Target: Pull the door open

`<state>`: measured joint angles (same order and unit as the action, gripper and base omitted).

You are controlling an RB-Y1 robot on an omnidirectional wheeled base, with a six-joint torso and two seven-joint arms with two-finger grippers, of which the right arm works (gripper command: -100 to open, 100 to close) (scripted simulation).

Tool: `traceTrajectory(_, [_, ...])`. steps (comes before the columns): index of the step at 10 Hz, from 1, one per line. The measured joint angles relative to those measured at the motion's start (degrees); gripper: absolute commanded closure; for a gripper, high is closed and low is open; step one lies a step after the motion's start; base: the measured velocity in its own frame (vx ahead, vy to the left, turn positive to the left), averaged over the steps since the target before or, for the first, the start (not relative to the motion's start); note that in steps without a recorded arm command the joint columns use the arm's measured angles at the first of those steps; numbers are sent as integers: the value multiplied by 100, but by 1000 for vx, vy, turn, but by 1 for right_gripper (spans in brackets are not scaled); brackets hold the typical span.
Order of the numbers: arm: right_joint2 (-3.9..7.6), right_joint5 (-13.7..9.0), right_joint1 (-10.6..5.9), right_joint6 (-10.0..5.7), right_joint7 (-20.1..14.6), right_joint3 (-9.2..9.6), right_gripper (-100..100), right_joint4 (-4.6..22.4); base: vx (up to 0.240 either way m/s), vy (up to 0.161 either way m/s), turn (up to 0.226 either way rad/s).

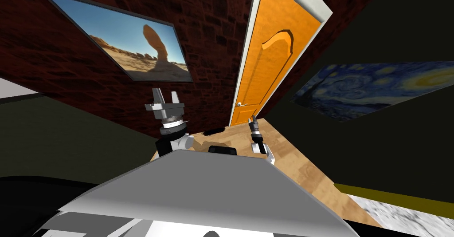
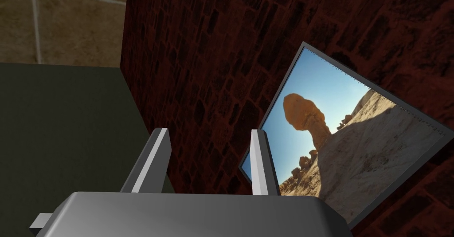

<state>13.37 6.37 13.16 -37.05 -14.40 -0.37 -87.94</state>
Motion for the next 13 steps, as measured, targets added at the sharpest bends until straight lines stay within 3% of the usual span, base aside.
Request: traceTrajectory(13, [367,283,-561,-354,-468,15,-100,1753,90,-43,70])
